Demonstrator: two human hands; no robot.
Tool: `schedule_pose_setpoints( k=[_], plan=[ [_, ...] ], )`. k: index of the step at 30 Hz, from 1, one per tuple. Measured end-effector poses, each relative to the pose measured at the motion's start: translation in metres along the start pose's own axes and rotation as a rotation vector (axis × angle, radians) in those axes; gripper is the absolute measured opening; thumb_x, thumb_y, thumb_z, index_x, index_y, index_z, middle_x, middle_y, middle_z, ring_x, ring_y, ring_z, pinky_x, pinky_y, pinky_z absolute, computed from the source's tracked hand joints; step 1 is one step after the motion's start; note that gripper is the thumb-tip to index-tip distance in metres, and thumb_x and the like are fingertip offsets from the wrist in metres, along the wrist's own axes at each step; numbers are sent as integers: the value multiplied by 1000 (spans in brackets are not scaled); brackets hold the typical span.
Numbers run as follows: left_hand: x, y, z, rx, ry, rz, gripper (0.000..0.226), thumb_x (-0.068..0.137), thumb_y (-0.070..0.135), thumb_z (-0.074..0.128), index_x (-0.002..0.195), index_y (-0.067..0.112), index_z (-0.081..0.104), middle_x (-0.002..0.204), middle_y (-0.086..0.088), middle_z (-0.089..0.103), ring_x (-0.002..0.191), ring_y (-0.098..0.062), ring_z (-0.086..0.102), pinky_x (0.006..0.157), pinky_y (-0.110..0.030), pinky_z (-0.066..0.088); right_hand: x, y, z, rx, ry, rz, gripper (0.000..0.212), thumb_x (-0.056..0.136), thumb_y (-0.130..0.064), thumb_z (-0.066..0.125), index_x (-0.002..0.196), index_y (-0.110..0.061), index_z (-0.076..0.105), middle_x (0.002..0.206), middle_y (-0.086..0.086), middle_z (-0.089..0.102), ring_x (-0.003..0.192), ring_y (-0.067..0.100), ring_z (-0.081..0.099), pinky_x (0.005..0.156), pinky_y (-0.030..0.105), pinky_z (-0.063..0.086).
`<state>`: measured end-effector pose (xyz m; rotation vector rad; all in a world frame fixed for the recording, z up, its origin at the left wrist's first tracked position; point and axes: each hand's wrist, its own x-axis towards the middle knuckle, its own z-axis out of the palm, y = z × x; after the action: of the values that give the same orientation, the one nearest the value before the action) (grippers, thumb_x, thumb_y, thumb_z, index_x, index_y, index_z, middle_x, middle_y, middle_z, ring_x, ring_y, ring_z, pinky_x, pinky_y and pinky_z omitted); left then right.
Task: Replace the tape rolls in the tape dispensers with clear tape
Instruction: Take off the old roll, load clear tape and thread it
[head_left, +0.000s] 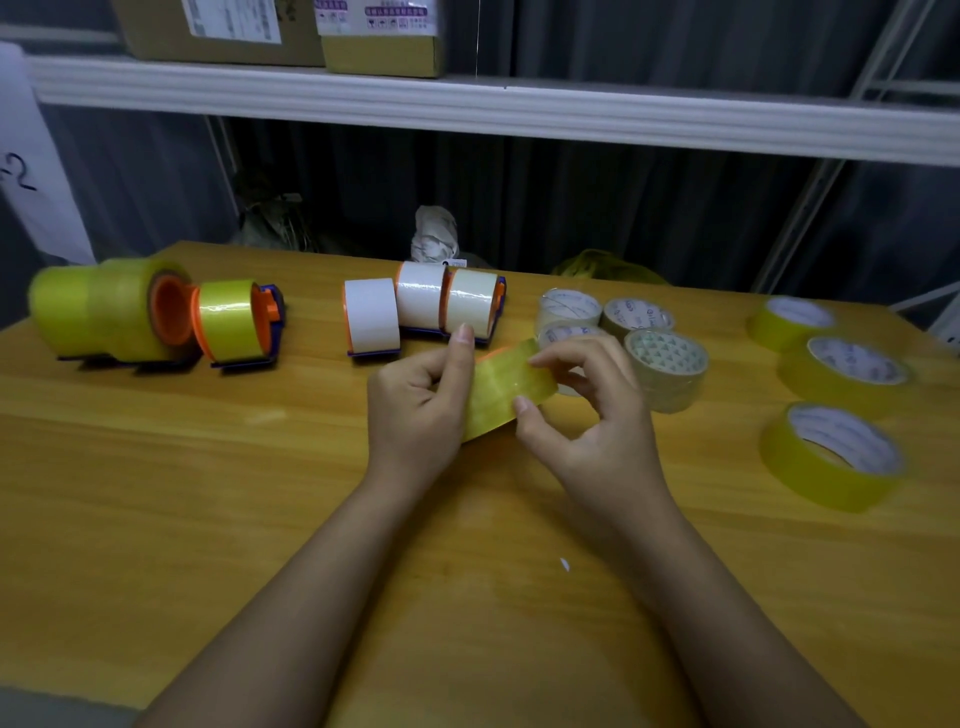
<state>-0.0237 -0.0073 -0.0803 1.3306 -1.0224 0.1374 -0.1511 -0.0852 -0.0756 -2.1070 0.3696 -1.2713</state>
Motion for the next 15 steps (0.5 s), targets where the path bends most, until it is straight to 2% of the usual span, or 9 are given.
schedule_pose_setpoints(
  k=[4,7,10,12,15],
  plan=[
    [0,-1,1,9,2,-10,59,93,38,46,47,4,31,44,2,27,41,-6,24,41,-30,17,2,0,-2,6,-20,21,26,74,-32,63,99,-25,60,104,-10,53,100,11,54,84,29,51],
    [0,-1,1,14,-4,-10,60,93,38,46,48,1,32,45,-9,28,41,-8,25,41,-33,18,1,1,0,2,-18,26,25,75,-31,62,99,-24,61,103,-10,54,101,13,55,85,34,52],
    [0,0,0,12,-2,-16,58,93,38,45,47,5,30,44,2,26,42,-7,24,41,-33,18,1,4,2,-29,29,-10,18,79,-20,60,96,-17,65,99,-6,56,97,13,57,81,35,52],
    [0,0,0,18,-3,-7,56,94,37,44,46,10,31,44,4,29,41,-5,25,41,-32,19,1,7,0,-28,67,-18,17,81,-12,55,93,-14,66,94,-5,58,93,9,57,78,31,53],
    [0,-1,0,22,-2,-6,59,94,36,44,46,2,36,44,-1,29,41,-6,27,41,-33,20,-1,6,-4,37,16,19,19,82,-23,57,98,-17,65,100,-7,58,99,9,57,84,28,52]
  ],
)
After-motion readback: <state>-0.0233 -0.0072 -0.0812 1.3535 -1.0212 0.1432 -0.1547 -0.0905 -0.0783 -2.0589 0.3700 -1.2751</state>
